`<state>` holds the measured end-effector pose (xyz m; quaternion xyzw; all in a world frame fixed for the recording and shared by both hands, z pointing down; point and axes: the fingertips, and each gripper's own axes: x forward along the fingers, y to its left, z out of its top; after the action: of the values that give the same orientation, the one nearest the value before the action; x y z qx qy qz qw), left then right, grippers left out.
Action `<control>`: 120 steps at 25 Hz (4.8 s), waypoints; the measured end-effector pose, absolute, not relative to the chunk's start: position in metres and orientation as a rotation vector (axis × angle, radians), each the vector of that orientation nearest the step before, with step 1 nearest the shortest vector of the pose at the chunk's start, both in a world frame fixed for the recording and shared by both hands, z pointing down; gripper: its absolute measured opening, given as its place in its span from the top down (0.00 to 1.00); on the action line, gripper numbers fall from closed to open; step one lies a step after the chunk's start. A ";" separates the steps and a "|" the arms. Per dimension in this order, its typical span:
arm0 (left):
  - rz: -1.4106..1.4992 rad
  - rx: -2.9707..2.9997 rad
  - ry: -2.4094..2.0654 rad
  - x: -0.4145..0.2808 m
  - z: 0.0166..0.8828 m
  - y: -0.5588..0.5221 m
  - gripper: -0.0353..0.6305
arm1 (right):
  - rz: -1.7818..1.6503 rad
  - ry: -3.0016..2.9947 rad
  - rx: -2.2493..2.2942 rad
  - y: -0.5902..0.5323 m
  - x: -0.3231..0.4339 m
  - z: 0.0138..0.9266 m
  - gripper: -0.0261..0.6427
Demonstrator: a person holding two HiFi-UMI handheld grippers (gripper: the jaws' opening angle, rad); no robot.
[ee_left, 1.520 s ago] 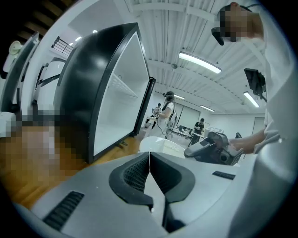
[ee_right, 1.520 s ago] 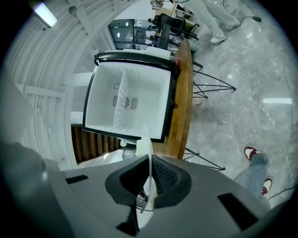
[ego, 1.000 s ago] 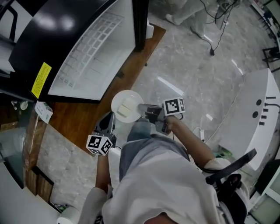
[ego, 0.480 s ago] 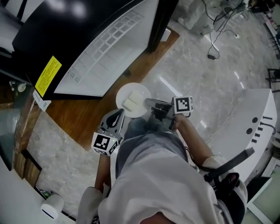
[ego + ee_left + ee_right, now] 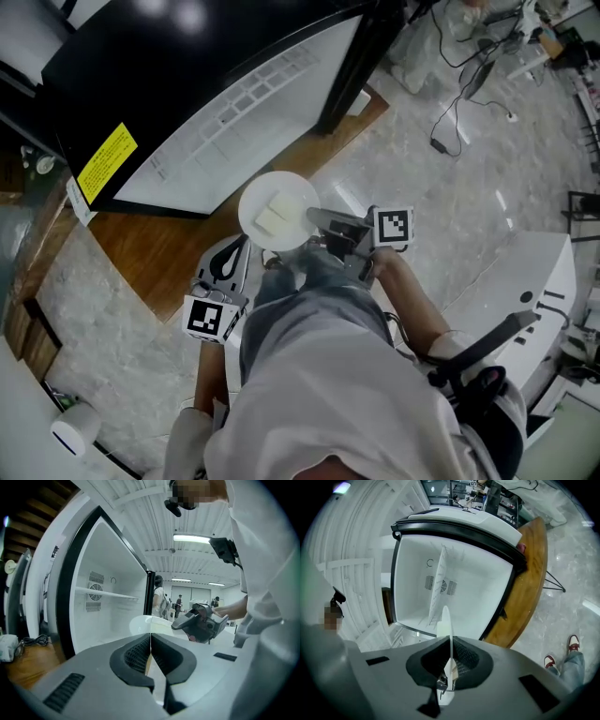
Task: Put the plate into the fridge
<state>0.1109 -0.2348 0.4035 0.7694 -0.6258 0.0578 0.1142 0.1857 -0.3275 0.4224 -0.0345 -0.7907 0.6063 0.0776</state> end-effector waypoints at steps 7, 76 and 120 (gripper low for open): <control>0.113 2.249 -1.963 0.129 0.363 -0.260 0.92 | 1.768 -2.383 -0.199 -0.367 0.182 0.378 0.92; 0.245 1.902 -2.526 0.035 0.297 -0.423 0.92 | 0.010 -2.959 0.232 -0.449 0.063 0.270 0.91; -0.074 1.673 -2.572 0.327 0.219 -0.173 0.92 | -0.200 -2.951 0.320 -0.219 0.376 0.212 0.94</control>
<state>0.3267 -0.1730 0.2187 0.5447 -0.8375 -0.0242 0.0364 0.3759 -0.2185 0.2115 0.1073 -0.9885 -0.0668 0.0834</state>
